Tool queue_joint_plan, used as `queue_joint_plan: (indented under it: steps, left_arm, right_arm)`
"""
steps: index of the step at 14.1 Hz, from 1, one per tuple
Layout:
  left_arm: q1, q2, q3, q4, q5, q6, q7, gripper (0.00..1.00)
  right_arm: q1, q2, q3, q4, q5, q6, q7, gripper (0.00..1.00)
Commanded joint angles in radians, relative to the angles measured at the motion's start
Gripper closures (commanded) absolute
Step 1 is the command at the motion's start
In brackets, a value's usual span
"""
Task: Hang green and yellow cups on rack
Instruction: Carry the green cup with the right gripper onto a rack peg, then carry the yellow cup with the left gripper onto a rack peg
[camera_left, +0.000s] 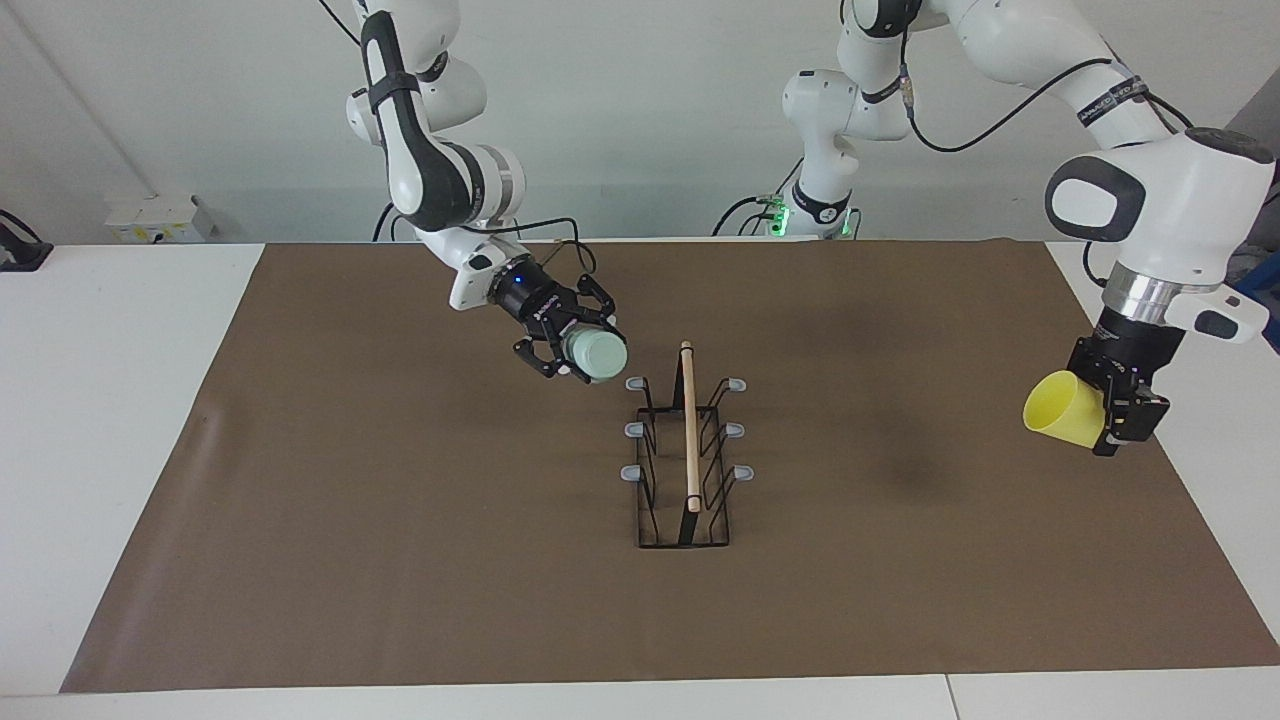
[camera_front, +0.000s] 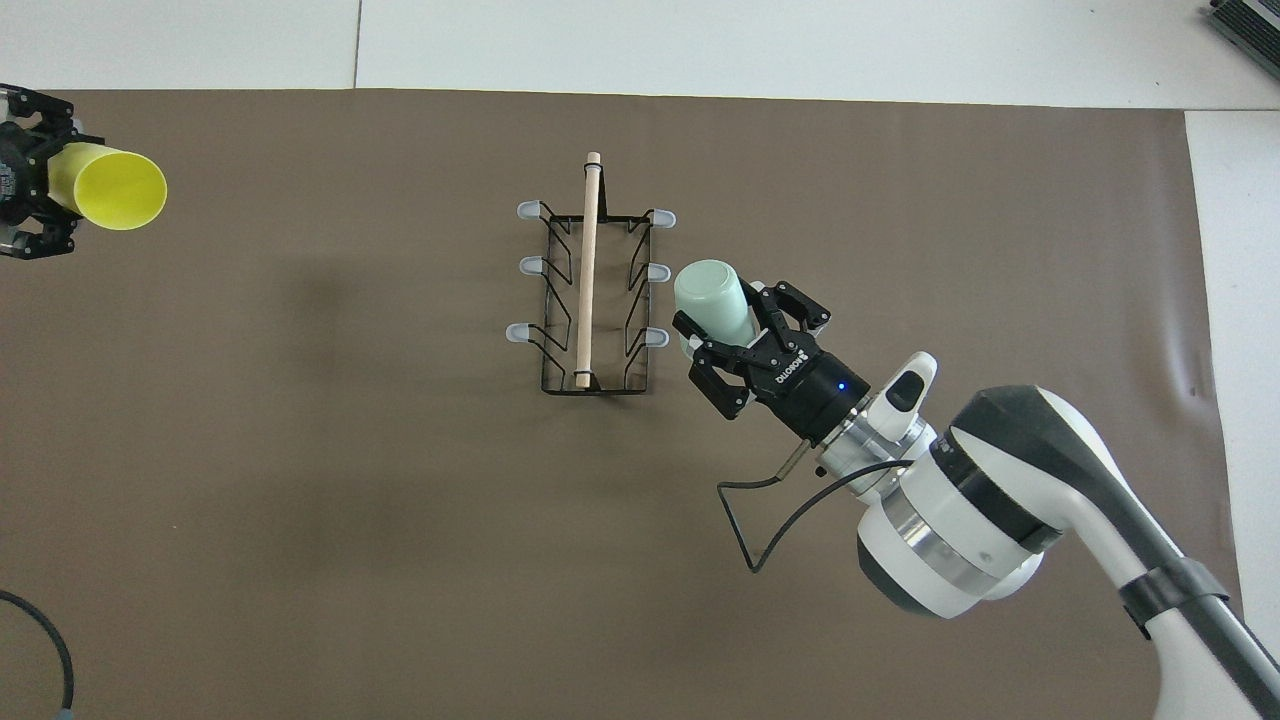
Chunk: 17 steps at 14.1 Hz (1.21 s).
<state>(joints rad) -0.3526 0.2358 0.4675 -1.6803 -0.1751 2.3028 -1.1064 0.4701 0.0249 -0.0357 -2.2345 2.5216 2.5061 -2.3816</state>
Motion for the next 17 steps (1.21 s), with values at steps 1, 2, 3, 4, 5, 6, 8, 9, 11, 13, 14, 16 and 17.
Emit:
queue_joint_plan:
  steps: [1, 2, 3, 4, 5, 6, 8, 9, 11, 13, 14, 16, 17]
  left_arm:
    - [0.061, -0.053, -0.149, -0.018, 0.199, 0.007, -0.067, 1.00]
    - [0.075, -0.065, -0.197, -0.019, 0.271, 0.007, -0.104, 1.00]
    - [0.076, -0.076, -0.240, -0.024, 0.346, 0.009, -0.140, 1.00]
    - [0.078, -0.084, -0.266, -0.032, 0.429, 0.012, -0.168, 1.00]
    - [0.078, -0.096, -0.306, -0.044, 0.510, 0.032, -0.205, 1.00]
    - [0.089, -0.108, -0.349, -0.055, 0.558, 0.049, -0.254, 1.00]
    - [0.095, -0.127, -0.414, -0.079, 0.658, 0.052, -0.309, 1.00]
    - [0.095, -0.133, -0.447, -0.090, 0.721, 0.053, -0.357, 1.00]
    - [0.107, -0.144, -0.502, -0.108, 0.810, 0.055, -0.469, 1.00]
    - [0.133, -0.171, -0.568, -0.168, 0.908, 0.085, -0.495, 1.00]
    - [0.138, -0.188, -0.592, -0.203, 0.966, 0.113, -0.533, 1.00]
    - [0.138, -0.204, -0.598, -0.242, 1.112, 0.170, -0.607, 1.00]
    - [0.136, -0.214, -0.598, -0.258, 1.169, 0.187, -0.640, 1.00]
  right_arm:
    - [0.025, 0.032, -0.001, 0.029, 0.090, -0.026, -0.074, 1.00]
    - [0.031, 0.033, 0.000, 0.029, 0.130, -0.035, -0.103, 1.00]
    - [0.053, 0.041, 0.000, 0.030, 0.181, -0.052, -0.135, 1.00]
    - [0.058, 0.046, 0.000, 0.030, 0.207, -0.068, -0.155, 1.00]
    - [0.056, 0.047, -0.001, 0.030, 0.210, -0.072, -0.169, 1.00]
    - [0.053, 0.047, -0.001, 0.035, 0.212, -0.073, -0.177, 1.00]
    - [0.055, 0.070, -0.001, 0.076, 0.265, -0.079, -0.218, 1.00]
    - [0.052, 0.078, -0.001, 0.079, 0.272, -0.082, -0.256, 1.00]
    - [0.048, 0.078, -0.001, 0.076, 0.275, -0.096, -0.303, 1.00]
    - [0.050, 0.078, -0.001, 0.076, 0.278, -0.096, -0.333, 1.00]
    - [0.050, 0.078, -0.001, 0.078, 0.278, -0.096, -0.353, 1.00]
    - [0.055, 0.078, -0.001, 0.079, 0.279, -0.084, -0.392, 1.00]
    - [0.059, 0.078, -0.001, 0.079, 0.282, -0.079, -0.393, 1.00]
